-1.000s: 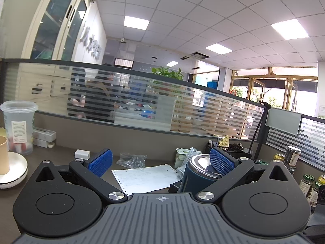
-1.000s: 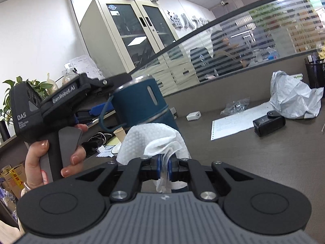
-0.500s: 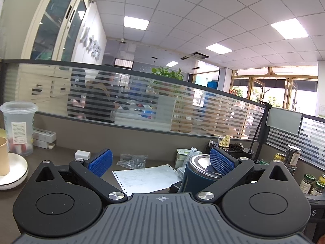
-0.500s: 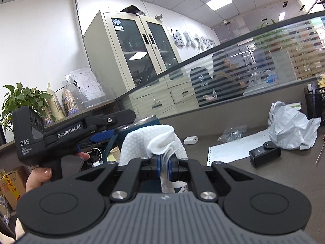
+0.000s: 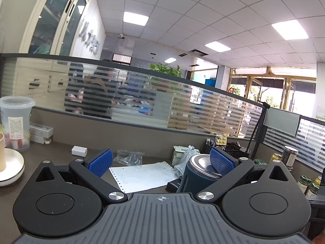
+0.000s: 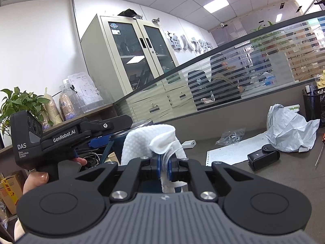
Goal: Clean container
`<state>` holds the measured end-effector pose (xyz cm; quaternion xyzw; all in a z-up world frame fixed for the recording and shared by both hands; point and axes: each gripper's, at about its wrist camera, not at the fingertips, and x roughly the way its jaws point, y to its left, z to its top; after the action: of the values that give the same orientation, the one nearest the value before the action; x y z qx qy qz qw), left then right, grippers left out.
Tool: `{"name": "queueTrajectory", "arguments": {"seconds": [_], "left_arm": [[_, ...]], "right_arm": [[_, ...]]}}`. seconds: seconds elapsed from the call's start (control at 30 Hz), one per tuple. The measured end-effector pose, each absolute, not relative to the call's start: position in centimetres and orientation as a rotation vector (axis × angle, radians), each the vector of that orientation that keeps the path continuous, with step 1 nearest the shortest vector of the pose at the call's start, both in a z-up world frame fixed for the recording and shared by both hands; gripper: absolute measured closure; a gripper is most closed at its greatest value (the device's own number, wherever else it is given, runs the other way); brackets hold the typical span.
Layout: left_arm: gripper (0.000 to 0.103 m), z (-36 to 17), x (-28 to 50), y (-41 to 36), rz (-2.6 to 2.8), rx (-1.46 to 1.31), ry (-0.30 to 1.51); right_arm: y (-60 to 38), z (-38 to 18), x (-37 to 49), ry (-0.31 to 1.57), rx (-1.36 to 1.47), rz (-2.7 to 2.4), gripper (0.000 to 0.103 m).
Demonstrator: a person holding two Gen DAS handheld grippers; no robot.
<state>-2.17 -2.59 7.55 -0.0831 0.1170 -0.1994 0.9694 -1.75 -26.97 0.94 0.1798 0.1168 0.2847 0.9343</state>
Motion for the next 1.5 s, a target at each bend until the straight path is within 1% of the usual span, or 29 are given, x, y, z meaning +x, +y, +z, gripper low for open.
{"name": "queueTrajectory", "arguments": {"seconds": [0.23,0.9,1.33,1.5], "left_arm": [[0.000,7.6,-2.2,-2.6,-0.403,-0.163,0.236],[0.000,7.7,-1.9,-2.6,-0.402,-0.165,0.234],[0.000,7.6,-2.1,-2.7,-0.406,-0.178,0.236],[0.000,7.7,-2.2,-2.8,-0.413,-0.172,0.242]], "right_arm": [[-26.9,0.7,-1.8,0.253,0.367,0.571,0.094],[-26.5,-2.8,-1.5,0.401,0.362,0.549,0.094],[-26.6,0.1,-3.7,0.297,0.350,0.592,0.094],[-26.6,0.4,-3.9,0.280,0.347,0.605,0.094]]}}
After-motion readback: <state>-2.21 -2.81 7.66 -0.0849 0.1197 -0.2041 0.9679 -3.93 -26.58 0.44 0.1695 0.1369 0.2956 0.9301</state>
